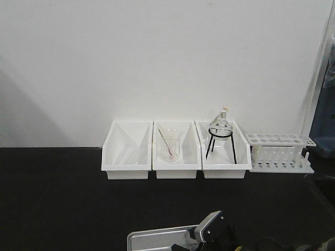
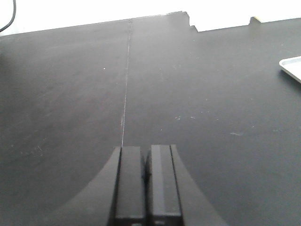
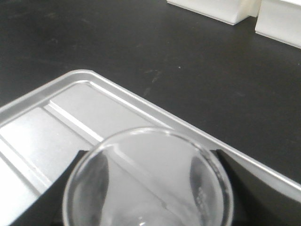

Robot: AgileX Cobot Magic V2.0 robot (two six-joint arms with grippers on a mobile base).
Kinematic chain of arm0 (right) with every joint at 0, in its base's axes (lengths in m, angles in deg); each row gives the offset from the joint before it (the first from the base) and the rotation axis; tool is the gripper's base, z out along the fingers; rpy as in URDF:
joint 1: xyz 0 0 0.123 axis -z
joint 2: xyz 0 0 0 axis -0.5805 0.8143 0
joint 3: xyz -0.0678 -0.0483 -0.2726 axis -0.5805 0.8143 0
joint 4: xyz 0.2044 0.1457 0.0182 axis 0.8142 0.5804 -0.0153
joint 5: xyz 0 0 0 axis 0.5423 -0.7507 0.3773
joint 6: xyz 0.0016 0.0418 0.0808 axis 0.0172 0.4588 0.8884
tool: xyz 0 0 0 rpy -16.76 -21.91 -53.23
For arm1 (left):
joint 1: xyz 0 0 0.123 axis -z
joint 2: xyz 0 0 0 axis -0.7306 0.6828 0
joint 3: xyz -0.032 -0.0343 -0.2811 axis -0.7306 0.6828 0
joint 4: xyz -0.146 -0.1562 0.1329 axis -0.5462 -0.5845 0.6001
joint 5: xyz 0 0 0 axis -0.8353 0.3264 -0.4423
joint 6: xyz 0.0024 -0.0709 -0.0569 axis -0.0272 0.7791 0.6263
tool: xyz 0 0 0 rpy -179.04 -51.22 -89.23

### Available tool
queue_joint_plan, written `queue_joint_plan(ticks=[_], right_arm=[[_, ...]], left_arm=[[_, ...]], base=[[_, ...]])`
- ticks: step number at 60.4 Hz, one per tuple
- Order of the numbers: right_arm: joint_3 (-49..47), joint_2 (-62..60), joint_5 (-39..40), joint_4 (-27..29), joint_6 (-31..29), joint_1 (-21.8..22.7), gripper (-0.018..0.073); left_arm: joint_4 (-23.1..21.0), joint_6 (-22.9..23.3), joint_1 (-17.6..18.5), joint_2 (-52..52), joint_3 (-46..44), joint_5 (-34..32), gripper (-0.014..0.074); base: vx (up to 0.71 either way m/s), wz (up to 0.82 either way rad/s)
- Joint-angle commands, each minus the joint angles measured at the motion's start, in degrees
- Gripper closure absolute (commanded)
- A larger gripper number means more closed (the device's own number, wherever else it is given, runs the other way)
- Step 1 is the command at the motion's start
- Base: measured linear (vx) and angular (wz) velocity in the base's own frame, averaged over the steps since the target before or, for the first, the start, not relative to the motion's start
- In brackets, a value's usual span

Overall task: Move beaker to silver tray on left bench
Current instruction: 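Lower the held beaker with the right gripper onto the silver tray, then open the right gripper and lift it away from the beaker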

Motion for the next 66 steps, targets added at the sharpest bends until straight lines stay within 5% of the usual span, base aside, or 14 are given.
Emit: queue_joint_plan(ticks=[1, 11, 39, 53, 66], right_arm=[[-1.27, -2.96, 4.05, 1.19, -1.52, 0.11, 0.0531], [-1.27, -2.96, 1.7, 1.19, -1.52, 0.11, 0.0421], [-1.27, -3.02, 2.41, 1.81, 0.04, 0.11, -0.0098], [-1.27, -9.53, 2.78, 3.39, 0.04, 0.11, -0.0086], [-1.27, -22.25, -1.3, 4.38, 0.81, 0.11, 0.0032]], left_arm=[[-0.16, 0.1, 0.33, -0.43, 1.14, -4.3, 0.0595], [-0.16, 0.1, 0.33, -0.43, 1.14, -4.3, 0.0595], [-0.16, 0.1, 0.33, -0.43, 1.14, -4.3, 0.0595], [-0.16, 0.1, 0.33, -0.43, 1.14, -4.3, 0.0595], [-0.16, 0.1, 0.33, -0.43, 1.14, -4.3, 0.0595]], base=[[0.0, 0.0], [0.0, 0.0], [0.0, 0.0], [0.0, 0.0], [0.0, 0.0]])
